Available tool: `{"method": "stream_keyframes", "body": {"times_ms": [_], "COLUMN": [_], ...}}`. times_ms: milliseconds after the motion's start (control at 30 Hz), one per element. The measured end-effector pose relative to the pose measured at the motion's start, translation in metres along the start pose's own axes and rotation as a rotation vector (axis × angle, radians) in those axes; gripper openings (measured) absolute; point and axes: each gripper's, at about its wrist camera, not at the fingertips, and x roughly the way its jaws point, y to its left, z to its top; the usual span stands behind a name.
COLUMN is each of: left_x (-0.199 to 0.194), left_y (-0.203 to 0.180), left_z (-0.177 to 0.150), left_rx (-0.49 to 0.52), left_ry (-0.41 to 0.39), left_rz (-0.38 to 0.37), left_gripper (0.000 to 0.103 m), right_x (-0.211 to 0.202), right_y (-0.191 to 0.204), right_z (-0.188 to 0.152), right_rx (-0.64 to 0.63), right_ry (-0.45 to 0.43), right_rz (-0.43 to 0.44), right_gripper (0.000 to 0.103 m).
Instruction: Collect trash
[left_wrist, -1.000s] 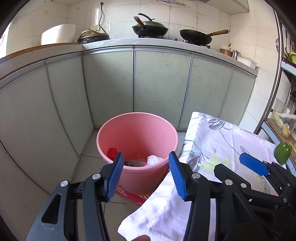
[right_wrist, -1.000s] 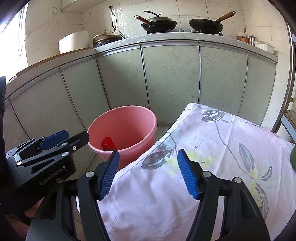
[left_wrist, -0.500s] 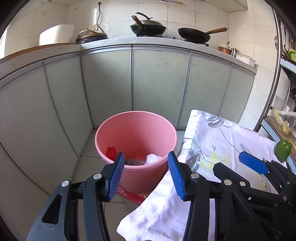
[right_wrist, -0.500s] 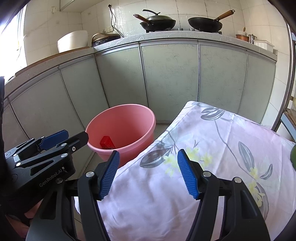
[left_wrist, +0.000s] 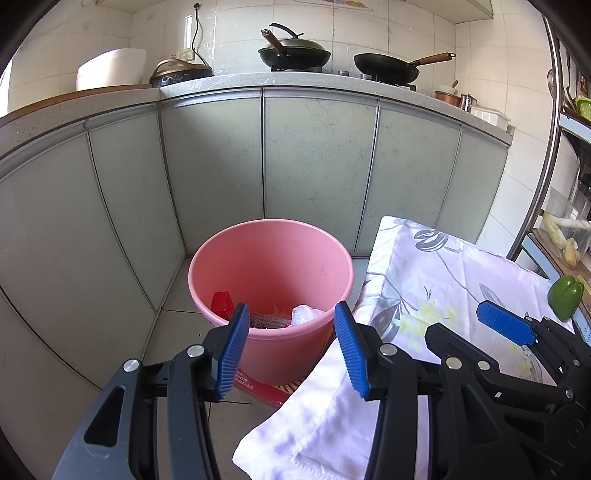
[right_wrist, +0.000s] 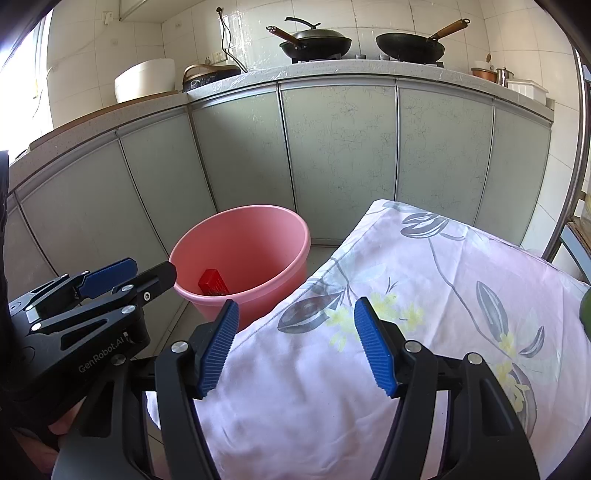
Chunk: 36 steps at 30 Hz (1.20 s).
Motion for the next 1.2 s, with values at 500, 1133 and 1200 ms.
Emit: {"method": "stream_keyframes", "body": {"times_ms": [500, 1133, 1200], "left_x": [0.0002, 0.0029, 0.0026], "left_y": [-0.0013, -0.0032, -0.0033], "left_z": [-0.0004, -0.0037, -0.0026], "left_rx": [0.001, 0.002, 0.003], "left_ry": [0.001, 0.006, 0.006], "left_rz": [0.001, 0.001, 0.001], "left_gripper": [0.047, 0.047, 0.047], "right_x": [0.0007, 0.0011, 0.0015], "right_y": [-0.0017, -0.0037, -0.0052], "right_z": [-0.0006, -0.0014, -0.0021], "right_rx": [0.0, -0.003, -0.004], "right_ry": [0.002, 0.002, 0.002], "right_rz": [0.001, -0.001, -0.001], "right_gripper": [0.066, 0.066, 0.066]}}
